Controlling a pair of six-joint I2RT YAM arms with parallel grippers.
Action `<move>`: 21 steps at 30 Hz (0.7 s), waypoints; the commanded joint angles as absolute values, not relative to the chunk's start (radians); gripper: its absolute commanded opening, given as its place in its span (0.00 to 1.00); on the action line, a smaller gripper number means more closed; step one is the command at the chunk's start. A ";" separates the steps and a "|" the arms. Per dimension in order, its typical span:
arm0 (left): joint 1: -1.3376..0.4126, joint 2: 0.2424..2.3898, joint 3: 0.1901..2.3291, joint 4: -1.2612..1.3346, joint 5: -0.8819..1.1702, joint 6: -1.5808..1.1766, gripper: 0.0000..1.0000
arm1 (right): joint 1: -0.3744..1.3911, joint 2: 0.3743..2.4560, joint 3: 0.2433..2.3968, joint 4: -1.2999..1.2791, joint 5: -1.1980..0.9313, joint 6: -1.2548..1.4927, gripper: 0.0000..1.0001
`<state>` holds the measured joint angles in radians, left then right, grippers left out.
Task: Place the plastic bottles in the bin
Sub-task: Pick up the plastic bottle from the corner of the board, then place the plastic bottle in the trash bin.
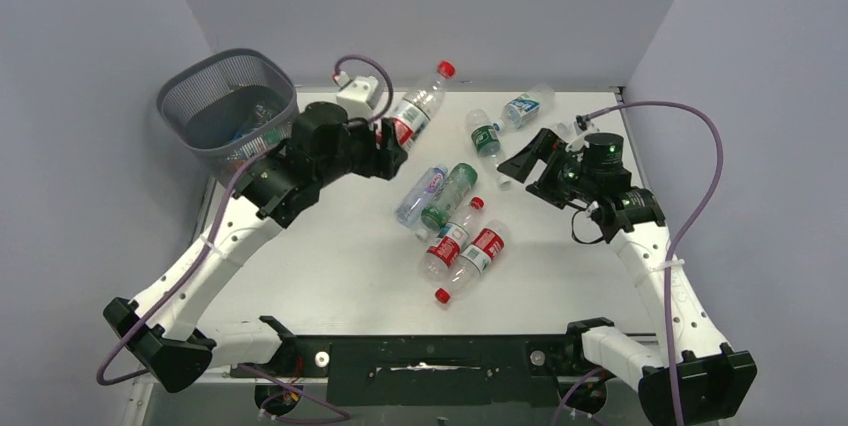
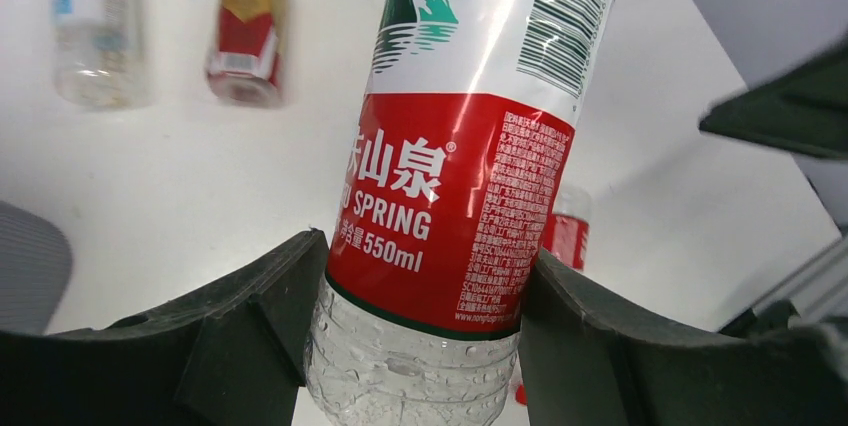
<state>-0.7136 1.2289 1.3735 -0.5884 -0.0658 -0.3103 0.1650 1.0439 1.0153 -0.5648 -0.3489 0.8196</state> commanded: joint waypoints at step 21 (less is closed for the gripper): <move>0.122 1.276 1.594 -0.578 0.097 -0.246 0.50 | 0.394 0.938 0.938 -0.581 -0.320 0.869 0.98</move>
<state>0.0742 1.3254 1.6012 -0.5850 0.1394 -0.2752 0.3878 0.9886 0.9474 -0.6331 -0.3569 0.8318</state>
